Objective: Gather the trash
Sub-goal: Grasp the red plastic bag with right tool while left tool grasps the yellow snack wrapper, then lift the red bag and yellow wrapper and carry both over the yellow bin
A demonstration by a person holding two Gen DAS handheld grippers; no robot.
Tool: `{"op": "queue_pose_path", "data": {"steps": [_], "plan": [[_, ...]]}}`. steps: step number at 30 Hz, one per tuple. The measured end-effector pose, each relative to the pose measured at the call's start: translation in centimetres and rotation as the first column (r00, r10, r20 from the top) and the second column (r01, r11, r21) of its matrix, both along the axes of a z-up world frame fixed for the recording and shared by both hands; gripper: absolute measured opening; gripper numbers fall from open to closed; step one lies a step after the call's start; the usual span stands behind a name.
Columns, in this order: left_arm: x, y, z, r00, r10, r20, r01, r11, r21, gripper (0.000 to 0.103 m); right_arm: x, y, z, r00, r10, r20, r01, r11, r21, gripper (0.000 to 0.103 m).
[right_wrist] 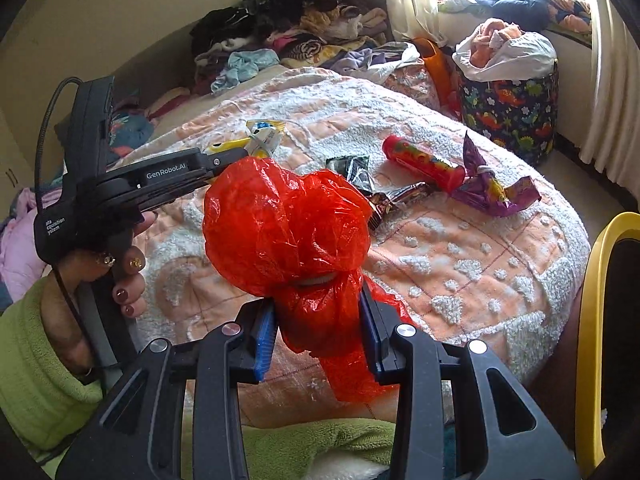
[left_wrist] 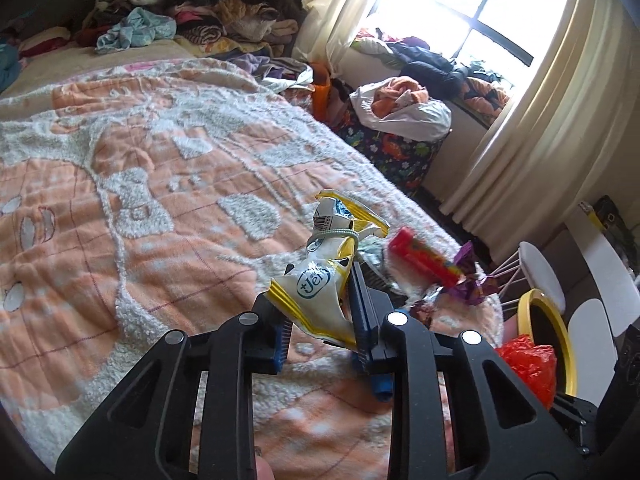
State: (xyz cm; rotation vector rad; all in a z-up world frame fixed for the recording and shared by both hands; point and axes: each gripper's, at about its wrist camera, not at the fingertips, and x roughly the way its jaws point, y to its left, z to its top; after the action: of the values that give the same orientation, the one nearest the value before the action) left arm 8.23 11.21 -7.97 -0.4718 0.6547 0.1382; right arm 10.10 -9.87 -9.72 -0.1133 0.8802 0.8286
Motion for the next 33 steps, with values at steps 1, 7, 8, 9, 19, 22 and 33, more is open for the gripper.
{"op": "queue_pose_path", "data": {"steps": [1,7,8,9,19,22,33], "plan": [[0.0,-0.2,0.3,1.0,-0.006,0.007,0.006,1.0,-0.002,0.019,0.1,-0.1,0.2,1.0,-0.001,0.001,0.001,1.0,0.006,0.034],[0.0,-1.3,1.6,0.998,-0.041,0.041,0.042,0.999,-0.003,0.019,0.1,-1.7,1.6,0.999,-0.032,0.018,0.031,0.999,0.037,0.034],[0.0,-1.4,1.8,0.998,-0.047,0.044,0.047,0.999,0.0,0.019,0.1,-2.0,1.7,0.999,-0.038,0.019,0.037,0.998,0.042,0.034],[0.0,-1.6,1.9,0.998,-0.05,0.046,0.05,0.999,0.002,0.019,0.1,-2.3,1.8,0.999,-0.042,0.02,0.041,0.998,0.045,0.034],[0.1,-3.8,2.6,0.992,-0.111,0.062,0.11,0.994,0.019,0.019,0.4,-4.5,2.9,0.996,-0.086,0.031,0.083,0.994,0.076,0.034],[0.1,-4.5,2.9,0.989,-0.13,0.066,0.129,0.991,0.024,0.019,0.5,-5.0,3.3,0.995,-0.096,0.037,0.092,0.992,0.082,0.034],[-0.1,-6.8,3.9,0.98,-0.181,0.084,0.177,0.983,0.043,0.019,1.0,-7.1,4.5,0.988,-0.145,0.059,0.138,0.984,0.109,0.034]]}}
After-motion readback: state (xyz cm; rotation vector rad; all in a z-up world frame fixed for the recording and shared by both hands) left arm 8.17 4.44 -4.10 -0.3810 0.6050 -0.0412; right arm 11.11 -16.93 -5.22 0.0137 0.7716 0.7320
